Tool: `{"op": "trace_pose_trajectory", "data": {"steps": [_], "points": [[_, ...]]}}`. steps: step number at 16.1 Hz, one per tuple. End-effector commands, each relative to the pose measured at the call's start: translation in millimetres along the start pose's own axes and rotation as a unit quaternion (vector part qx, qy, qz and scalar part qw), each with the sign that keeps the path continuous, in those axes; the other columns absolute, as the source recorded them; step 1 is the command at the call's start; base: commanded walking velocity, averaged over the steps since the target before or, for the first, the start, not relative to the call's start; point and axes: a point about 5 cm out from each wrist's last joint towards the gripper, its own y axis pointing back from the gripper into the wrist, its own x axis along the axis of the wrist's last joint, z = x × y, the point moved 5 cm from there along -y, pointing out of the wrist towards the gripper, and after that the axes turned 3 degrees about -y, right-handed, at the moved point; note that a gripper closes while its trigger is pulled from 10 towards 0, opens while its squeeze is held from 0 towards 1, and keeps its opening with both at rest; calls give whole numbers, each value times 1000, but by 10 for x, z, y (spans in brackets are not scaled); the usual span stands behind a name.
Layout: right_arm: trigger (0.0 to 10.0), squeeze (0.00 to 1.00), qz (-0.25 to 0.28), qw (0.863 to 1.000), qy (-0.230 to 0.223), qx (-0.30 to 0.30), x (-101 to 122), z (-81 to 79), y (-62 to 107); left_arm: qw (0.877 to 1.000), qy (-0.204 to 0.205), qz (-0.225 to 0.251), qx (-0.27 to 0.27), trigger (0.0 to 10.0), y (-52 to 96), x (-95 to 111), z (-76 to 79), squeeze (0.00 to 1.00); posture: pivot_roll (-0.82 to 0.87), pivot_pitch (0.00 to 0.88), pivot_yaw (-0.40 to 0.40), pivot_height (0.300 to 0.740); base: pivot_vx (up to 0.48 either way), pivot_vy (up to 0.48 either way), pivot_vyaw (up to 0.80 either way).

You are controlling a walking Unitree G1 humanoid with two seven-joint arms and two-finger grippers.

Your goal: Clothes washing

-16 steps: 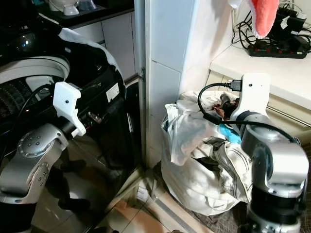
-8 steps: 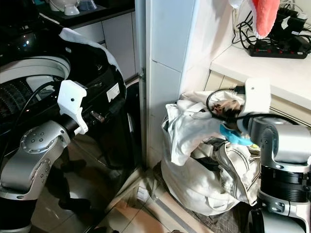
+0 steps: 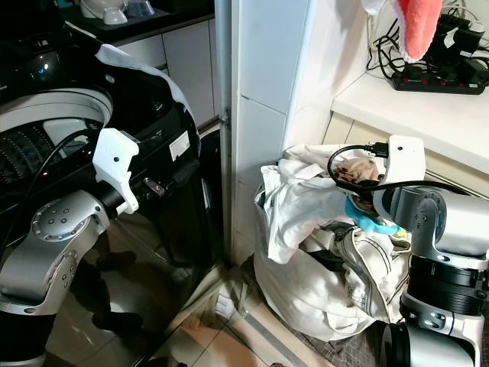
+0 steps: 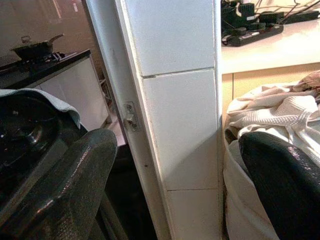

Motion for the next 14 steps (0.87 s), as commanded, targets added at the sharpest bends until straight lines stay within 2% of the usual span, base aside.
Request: {"op": "trace_pose_trajectory", "data": {"steps": [1,14], "points": [[0,0,-12,1000,-7,7,-36,-33,-2,1000,-8,4,-10,10000,-13,63,25,0,-6,0,-5,740,0,0,0],[0,0,6,1000,-16,19,29,-75,45,1000,-4,4,-8,10000,-19,61,19,0,-6,0,-3,740,0,0,0]]}}
